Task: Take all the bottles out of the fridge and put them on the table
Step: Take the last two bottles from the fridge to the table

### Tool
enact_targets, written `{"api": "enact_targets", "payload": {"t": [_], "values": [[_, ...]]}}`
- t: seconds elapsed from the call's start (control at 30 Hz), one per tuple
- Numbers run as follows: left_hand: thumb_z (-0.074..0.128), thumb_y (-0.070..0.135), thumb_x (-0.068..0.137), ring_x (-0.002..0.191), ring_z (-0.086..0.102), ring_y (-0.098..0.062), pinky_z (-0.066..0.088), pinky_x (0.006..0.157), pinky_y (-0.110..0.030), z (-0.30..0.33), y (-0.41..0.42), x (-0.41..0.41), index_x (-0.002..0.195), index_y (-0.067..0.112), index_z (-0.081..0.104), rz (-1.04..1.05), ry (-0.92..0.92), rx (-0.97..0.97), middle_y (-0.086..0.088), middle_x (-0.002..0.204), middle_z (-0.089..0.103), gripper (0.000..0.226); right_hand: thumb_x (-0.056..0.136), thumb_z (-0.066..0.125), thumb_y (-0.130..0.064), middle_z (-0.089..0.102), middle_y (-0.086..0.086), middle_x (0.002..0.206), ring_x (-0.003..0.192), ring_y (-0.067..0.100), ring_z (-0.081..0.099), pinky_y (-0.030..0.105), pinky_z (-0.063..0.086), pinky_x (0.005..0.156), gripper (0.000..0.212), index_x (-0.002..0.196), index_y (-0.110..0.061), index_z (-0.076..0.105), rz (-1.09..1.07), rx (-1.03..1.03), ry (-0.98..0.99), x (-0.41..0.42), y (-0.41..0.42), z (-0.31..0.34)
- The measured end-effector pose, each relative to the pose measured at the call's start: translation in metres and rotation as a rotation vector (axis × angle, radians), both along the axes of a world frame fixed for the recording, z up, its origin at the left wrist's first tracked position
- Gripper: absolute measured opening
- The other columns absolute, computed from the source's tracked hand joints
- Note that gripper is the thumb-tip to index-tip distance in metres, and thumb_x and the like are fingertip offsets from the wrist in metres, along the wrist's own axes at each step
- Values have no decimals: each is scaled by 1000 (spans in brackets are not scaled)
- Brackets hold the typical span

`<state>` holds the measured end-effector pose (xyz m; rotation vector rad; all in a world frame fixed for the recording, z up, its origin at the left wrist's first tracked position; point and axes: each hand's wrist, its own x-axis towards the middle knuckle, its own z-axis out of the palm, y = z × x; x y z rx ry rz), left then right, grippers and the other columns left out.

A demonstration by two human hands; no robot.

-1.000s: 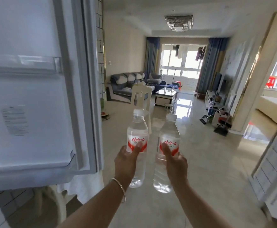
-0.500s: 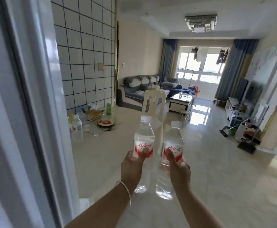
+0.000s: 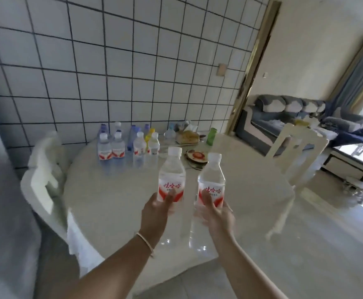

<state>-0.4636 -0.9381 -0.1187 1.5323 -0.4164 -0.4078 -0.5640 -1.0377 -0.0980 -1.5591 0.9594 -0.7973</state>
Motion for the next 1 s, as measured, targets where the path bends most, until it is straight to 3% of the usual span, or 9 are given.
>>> {"api": "enact_targets", "payload": {"t": [0.07,0.17,0.33,0.47,0.57,0.63,0.77,0.9,1.0], "values": [[48,79,57,82,69,-12,53,68,-28,-13,-3,17,88,35,65,59,12,35,9,87,72,57,42,54,-83,72,0,81,73,14,70,38,60,69,81,93,-22,67,81,27,20,22,-14,-16],[46,82,54,82,71,-13,57,76,-35,-33,-6,47,87,38,65,135,8,96,10,88,73,57,42,52,-87,73,-1,83,76,15,70,43,59,74,82,94,-25,67,182,93,69,57,-27,-38],[41,87,53,84,69,-17,54,72,-34,-56,-13,112,98,24,68,249,-20,173,0,92,74,82,44,59,-80,72,1,81,74,16,69,42,58,75,73,89,-23,67,287,187,113,136,-50,-64],[50,79,51,83,69,-20,45,51,-13,-64,-28,175,93,31,65,313,58,95,-1,92,73,65,67,72,-59,72,2,82,76,17,69,45,58,77,41,87,-24,64,367,198,104,211,-71,-81],[59,85,40,73,68,-11,40,45,-8,-68,-38,221,91,30,64,330,58,55,4,85,73,75,52,69,-70,72,0,84,77,16,70,39,58,72,65,92,-20,64,418,230,109,264,-81,-94],[65,83,40,72,68,-6,42,49,-10,-71,-43,248,89,29,66,293,55,73,6,80,73,73,47,67,-72,72,1,88,80,16,69,34,54,69,72,96,-20,64,443,257,85,293,-85,-101],[82,44,59,66,66,1,44,52,-9,-85,-48,290,85,34,66,268,105,98,11,76,73,32,55,73,-56,72,0,93,84,13,68,27,51,71,58,100,-22,63,530,295,58,337,-95,-110],[80,40,67,78,66,1,46,62,-13,-102,-49,319,96,33,62,309,169,95,12,87,73,34,52,76,-48,71,0,98,92,17,67,31,51,81,56,100,-25,59,656,320,82,375,-109,-124],[80,41,64,102,67,-12,51,91,-31,-114,-47,340,114,25,61,359,231,47,4,107,72,56,50,79,-48,70,5,105,101,22,66,35,52,89,67,108,-22,58,749,343,96,398,-117,-136]]}}
